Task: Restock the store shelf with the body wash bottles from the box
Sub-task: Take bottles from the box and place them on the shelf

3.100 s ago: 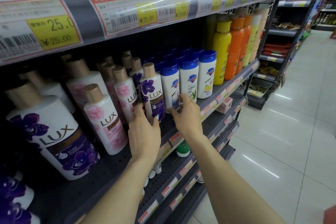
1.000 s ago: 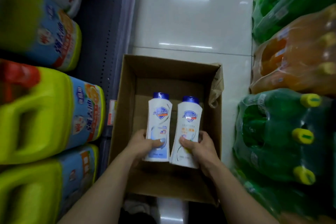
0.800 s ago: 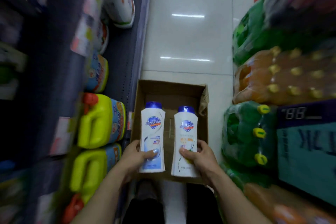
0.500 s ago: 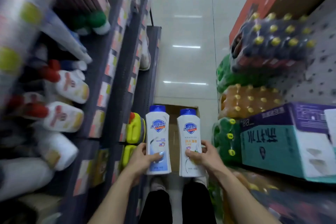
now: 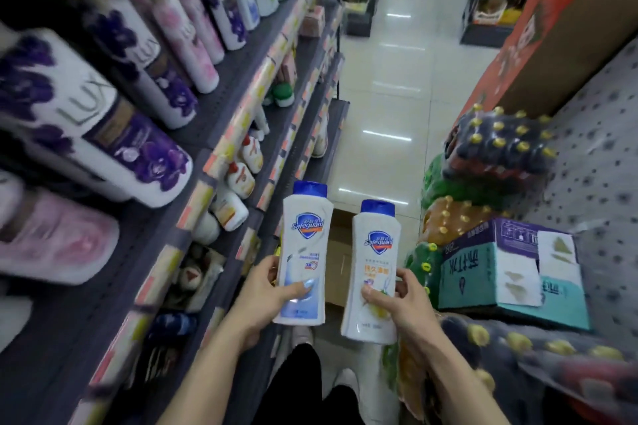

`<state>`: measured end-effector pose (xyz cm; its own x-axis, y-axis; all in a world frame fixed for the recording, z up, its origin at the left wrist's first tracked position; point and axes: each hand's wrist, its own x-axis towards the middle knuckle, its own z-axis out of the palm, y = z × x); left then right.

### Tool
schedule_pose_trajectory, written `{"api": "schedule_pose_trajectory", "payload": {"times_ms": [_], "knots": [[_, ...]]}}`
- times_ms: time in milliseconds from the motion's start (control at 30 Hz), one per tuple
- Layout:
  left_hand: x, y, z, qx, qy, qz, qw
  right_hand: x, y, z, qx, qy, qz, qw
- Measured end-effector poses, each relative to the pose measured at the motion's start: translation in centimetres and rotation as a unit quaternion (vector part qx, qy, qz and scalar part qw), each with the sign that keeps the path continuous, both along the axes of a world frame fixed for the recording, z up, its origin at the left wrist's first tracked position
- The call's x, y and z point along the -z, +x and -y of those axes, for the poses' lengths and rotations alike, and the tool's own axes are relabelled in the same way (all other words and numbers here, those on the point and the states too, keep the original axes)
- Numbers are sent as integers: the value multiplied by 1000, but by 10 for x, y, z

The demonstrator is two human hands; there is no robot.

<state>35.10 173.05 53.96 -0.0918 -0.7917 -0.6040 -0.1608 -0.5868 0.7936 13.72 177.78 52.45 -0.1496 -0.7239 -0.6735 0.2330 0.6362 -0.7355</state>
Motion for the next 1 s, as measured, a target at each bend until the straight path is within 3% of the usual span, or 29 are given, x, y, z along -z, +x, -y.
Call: {"api": "schedule_pose_trajectory", "payload": {"times_ms": [400,1000], "knots": [[-59,56,-143,-133,-23,-6,991,-47,54,-45,-115,-36,-5,993],[-111,184,-301,-263,-141,92,950,-106,187,-134,-272,-171,44,946]]}}
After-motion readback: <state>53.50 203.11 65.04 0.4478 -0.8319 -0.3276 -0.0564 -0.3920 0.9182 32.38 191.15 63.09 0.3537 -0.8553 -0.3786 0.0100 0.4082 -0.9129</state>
